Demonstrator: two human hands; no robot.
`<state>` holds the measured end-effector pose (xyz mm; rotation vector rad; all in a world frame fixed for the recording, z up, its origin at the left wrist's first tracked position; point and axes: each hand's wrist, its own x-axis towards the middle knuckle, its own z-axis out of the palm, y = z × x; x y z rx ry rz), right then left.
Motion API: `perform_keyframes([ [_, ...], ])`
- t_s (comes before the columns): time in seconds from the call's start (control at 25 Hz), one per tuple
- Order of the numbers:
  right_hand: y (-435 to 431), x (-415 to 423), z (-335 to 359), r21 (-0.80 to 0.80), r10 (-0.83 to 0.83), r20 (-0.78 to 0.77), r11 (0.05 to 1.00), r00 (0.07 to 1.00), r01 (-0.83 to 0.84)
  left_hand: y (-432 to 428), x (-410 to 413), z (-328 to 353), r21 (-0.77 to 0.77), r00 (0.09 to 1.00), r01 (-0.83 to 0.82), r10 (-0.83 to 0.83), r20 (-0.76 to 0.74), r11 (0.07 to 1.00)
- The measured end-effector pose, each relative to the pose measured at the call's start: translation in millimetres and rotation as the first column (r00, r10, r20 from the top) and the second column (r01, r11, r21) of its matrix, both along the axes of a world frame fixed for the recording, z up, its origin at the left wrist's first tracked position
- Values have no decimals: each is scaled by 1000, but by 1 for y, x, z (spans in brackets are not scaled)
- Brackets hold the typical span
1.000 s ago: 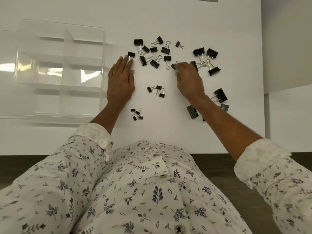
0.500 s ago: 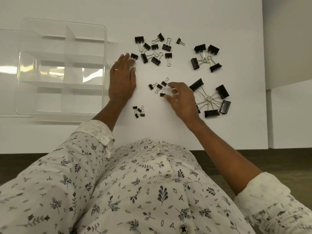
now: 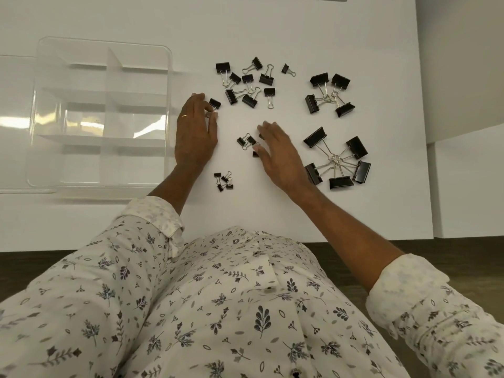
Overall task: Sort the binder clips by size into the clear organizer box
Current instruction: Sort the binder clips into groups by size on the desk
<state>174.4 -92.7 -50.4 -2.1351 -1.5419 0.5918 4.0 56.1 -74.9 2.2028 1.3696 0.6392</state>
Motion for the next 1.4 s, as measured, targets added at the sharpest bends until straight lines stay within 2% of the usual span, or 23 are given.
perform_keyframes([
  [0.08,0,-4,-3,8,68,1,998,998,-68,-2,1,3,42,991,62,-56,-118,997],
  [0.2,21,4,2,67,21,22,998,1000,-22,-5,1,5,62,953,139,-117,-278,988],
  [0.32,52,12,10,52,56,146,997,988,-64,-4,0,5,68,946,139,-112,-304,988],
  [0.4,65,12,12,5,125,268,991,955,-132,-4,0,2,135,938,184,-133,-320,974],
  [0.48,69,9,12,8,151,318,987,936,-162,-3,1,-1,210,923,265,-185,-336,941],
  [0.6,66,11,5,92,131,215,984,968,-154,1,0,-2,225,919,290,-205,-338,930],
  [0.84,66,33,2,199,13,14,980,1000,-15,0,4,0,150,941,226,-176,-289,962],
  [0.92,69,34,6,202,40,-31,979,999,-32,0,4,2,112,972,167,-144,-187,980],
  [1.04,77,25,10,150,141,-92,981,986,-127,-1,4,5,136,993,-4,20,-117,991],
  [1.12,87,18,9,79,206,-66,976,976,-201,0,5,9,123,989,-23,41,-144,992],
  [1.24,98,11,10,-10,275,21,961,961,-275,0,4,12,117,979,67,-43,-197,991],
  [1.4,88,13,17,19,262,79,964,962,-264,2,3,8,133,965,-4,39,-258,991],
])
